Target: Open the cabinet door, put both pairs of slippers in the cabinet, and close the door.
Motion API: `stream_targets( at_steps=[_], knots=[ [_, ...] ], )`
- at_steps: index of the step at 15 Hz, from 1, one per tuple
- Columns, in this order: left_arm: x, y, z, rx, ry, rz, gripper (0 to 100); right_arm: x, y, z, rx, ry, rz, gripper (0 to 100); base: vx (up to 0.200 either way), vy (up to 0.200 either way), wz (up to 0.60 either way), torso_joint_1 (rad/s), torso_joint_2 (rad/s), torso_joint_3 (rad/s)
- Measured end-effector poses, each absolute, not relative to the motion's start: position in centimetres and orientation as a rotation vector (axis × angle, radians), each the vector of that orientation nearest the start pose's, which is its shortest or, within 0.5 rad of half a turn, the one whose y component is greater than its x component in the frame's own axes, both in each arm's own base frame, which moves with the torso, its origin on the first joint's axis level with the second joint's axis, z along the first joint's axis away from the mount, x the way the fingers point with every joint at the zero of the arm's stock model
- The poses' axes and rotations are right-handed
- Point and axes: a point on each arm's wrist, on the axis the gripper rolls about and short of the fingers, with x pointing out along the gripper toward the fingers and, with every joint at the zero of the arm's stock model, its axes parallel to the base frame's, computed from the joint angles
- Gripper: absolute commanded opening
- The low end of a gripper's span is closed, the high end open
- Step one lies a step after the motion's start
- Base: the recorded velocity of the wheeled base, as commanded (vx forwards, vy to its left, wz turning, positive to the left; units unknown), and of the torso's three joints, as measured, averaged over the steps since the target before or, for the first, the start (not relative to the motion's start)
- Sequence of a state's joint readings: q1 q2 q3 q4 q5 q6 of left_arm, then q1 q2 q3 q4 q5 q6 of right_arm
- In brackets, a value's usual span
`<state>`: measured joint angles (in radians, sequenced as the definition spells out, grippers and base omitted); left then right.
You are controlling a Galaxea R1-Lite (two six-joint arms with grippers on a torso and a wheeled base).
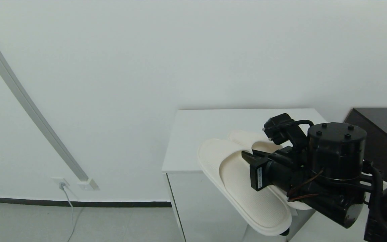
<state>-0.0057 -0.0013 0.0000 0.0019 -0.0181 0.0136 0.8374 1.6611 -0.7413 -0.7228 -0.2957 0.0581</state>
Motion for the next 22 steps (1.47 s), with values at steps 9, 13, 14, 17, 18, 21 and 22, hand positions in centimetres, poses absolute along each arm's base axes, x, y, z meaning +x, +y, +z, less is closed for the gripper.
stream_targets(
  at_steps=[9,13,14,17,18,21,22],
  knots=[
    [-2.29,-0.03,7.53,0.014,0.0,-0.024,0,20.06,21.26,18.6,-0.051,0.182,0.533,0,-0.067,0.0,0.0,-0.001,0.0,0.002],
    [-2.29,-0.03,7.53,0.014,0.0,-0.025,0,19.99,21.27,18.52,-0.053,0.184,0.534,0,0.0,0.0,0.0,0.0,0.0,0.0],
    [-2.29,-0.03,7.53,0.014,0.0,-0.024,0,20.0,21.24,18.5,-0.053,0.185,0.533,0,0.0,0.0,0.0,0.0,0.0,0.0],
    [-2.29,-0.03,7.53,0.014,0.0,-0.025,0,19.92,21.31,18.49,-0.054,0.184,0.537,0,0.0,0.0,0.0,0.0,0.0,0.0],
    [-2.29,-0.03,7.53,0.014,0.0,-0.024,0,19.92,21.3,18.47,-0.054,0.185,0.537,0,0.0,0.0,0.0,0.0,0.0,0.0],
    [-2.29,-0.03,7.52,0.015,0.001,-0.025,0,19.91,21.3,18.48,-0.054,0.185,0.537,0,0.0,-0.067,0.0,0.001,0.0,0.002],
    [-2.29,-0.03,7.52,0.015,0.001,-0.025,0,19.9,21.29,18.49,-0.054,0.185,0.537,0,0.0,-0.2,0.0,0.002,0.0,0.002]
  ],
)
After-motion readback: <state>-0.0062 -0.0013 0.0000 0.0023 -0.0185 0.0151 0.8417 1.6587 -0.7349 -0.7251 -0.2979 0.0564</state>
